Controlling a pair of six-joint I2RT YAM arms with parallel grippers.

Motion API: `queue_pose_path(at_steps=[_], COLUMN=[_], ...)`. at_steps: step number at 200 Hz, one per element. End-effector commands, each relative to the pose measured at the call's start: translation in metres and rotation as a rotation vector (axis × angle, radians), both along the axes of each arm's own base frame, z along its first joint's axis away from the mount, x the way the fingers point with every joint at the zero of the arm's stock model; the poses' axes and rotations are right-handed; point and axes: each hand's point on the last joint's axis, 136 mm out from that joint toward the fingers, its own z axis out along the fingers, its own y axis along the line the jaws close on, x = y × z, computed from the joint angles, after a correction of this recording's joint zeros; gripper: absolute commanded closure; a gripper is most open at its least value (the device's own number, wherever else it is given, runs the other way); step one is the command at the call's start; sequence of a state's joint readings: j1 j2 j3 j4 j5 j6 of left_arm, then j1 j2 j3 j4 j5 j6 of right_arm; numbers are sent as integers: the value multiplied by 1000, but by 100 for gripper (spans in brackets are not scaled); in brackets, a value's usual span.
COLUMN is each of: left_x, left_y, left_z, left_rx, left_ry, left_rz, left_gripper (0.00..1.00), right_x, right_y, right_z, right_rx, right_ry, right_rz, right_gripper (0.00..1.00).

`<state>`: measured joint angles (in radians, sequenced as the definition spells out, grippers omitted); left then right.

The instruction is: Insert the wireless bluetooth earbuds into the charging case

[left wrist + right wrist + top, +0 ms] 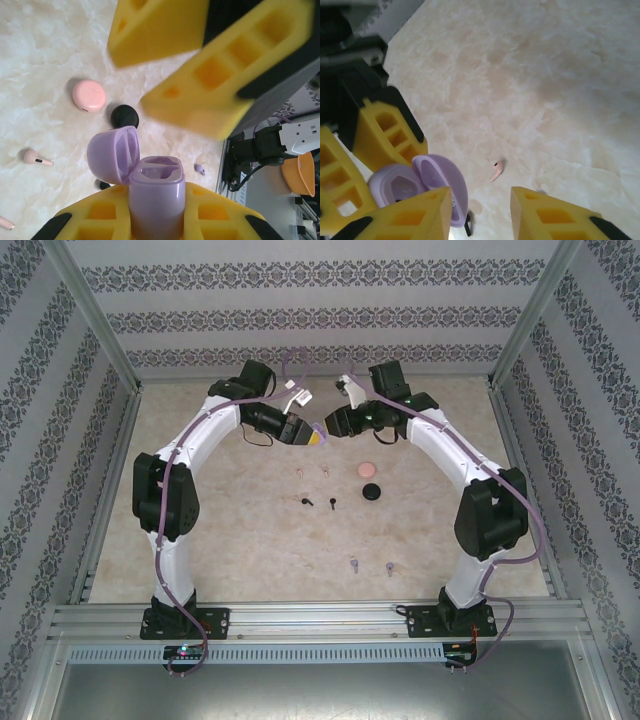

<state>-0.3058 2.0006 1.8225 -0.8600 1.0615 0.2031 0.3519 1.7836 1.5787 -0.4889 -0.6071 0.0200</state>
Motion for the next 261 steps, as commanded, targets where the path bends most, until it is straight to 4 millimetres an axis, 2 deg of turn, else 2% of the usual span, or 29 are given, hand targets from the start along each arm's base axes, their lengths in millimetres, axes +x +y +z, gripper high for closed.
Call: queue_pose_path(at_steps=[1, 16, 36, 68, 87, 119, 146, 181, 208, 261], left_x=[-2, -1, 3, 20, 26, 34, 32, 21, 12, 4], left_y=[-1, 1, 3, 11, 17, 34, 40, 38, 35, 42], left_z=[19, 21, 27, 43, 57, 75, 73, 60, 59, 65], left_rx=[-32, -31, -31, -42, -83, -174, -228, -258, -278, -305], left_ry=[-73, -95, -152, -316, -445, -648, -732, -844, -944, -992], left_rz=[1, 16, 57, 187, 275, 452, 519, 576, 616, 694], left_gripper=[100, 100, 100, 100, 100, 100, 100, 100, 100, 100], right_x=[-3, -9, -20, -55, -83, -138, -176, -208, -228, -251], right_y=[-17, -31, -51, -73, -81, -74, -71, -72, -70, -58], right_z=[45, 47, 32, -8, -37, -89, -123, -145, -160, -180], right_rx=[83, 88, 38, -55, -128, -249, -348, -408, -452, -537], right_ry=[-43, -3, 91, 242, 315, 420, 478, 520, 548, 562], right_rz=[-80, -152, -257, -377, -417, -422, -451, -509, -520, -517], right_gripper=[56, 51, 44, 42, 42, 42, 42, 43, 44, 47])
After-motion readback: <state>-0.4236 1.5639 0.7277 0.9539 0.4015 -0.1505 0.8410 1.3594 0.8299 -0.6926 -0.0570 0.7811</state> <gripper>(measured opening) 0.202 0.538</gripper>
